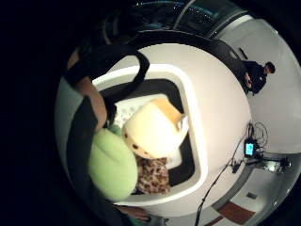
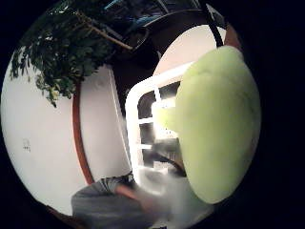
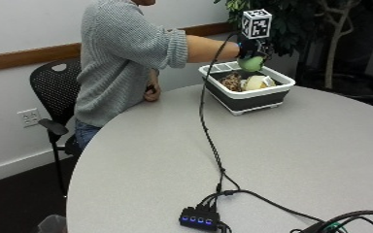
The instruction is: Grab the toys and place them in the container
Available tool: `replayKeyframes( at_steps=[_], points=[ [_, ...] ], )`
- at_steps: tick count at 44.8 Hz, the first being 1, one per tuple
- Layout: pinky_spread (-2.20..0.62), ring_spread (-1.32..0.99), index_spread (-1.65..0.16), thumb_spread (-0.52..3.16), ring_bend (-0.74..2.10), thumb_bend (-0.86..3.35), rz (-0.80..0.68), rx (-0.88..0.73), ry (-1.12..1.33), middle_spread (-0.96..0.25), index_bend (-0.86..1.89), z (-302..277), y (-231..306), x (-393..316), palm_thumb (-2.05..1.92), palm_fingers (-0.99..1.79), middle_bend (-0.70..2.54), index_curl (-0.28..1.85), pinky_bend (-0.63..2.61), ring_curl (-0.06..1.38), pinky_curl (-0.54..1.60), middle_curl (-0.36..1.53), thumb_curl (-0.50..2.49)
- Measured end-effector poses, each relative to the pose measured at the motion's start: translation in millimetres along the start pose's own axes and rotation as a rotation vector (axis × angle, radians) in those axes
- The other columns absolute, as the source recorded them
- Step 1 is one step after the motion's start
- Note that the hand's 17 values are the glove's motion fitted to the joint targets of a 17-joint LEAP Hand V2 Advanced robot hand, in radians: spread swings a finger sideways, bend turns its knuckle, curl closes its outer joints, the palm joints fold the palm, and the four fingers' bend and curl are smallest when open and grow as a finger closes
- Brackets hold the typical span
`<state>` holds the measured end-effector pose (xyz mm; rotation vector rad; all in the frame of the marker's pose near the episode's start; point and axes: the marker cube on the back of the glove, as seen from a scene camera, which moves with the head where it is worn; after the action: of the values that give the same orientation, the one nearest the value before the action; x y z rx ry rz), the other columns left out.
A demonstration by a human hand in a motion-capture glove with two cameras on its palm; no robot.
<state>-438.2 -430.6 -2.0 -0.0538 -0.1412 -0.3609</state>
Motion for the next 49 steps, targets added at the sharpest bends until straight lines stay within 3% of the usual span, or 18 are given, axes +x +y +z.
replayKeyframes(
  at_steps=[10,14,17,20,28,37,44,49],
  points=[
    [-0.34,-0.69,-0.42,0.61,0.99,0.08,-0.001,-0.089,0.005,-0.35,0.54,26.3,-2.8,-2.0,0.54,0.46,0.75,1.07,1.3,0.88,0.51,0.97,1.09],
    [-0.31,-0.64,-0.4,0.8,1.01,0.01,-0.003,-0.178,0.02,-0.33,0.28,34.0,-0.9,-5.1,0.39,0.16,0.57,1.0,1.36,0.88,0.52,0.9,1.03],
    [-0.21,-0.54,-0.4,0.92,0.79,-0.09,-0.01,-0.189,0.008,-0.28,0.18,33.6,0.2,-6.9,0.2,-0.33,0.29,0.93,1.42,0.83,0.54,0.79,0.92],
    [-0.13,-0.44,-0.4,0.99,0.56,-0.09,-0.019,-0.171,-0.009,-0.25,0.13,30.4,0.3,-9.2,0.08,-0.39,0.2,0.84,1.35,0.77,0.5,0.73,0.83],
    [-0.02,-0.27,-0.4,1.11,0.24,-0.04,-0.03,-0.153,-0.008,-0.21,0.13,23.4,5.5,-6.0,-0.02,-0.31,0.13,0.71,1.1,0.64,0.41,0.62,0.68],
    [0.03,-0.17,-0.39,1.19,0.15,-0.03,-0.048,-0.121,-0.04,-0.18,0.13,1.3,24.5,-0.8,-0.03,-0.23,0.12,0.61,0.95,0.56,0.35,0.52,0.56],
    [0.05,-0.13,-0.38,1.22,0.15,-0.03,-0.086,-0.055,-0.054,-0.17,0.14,-40.7,70.3,16.1,-0.03,-0.21,0.12,0.55,0.89,0.52,0.33,0.46,0.5],
    [0.05,-0.11,-0.38,1.23,0.15,-0.04,-0.063,0.011,-0.064,-0.16,0.15,-70.7,139.0,61.8,-0.05,-0.19,0.13,0.52,0.86,0.49,0.32,0.43,0.45]
  ],
)
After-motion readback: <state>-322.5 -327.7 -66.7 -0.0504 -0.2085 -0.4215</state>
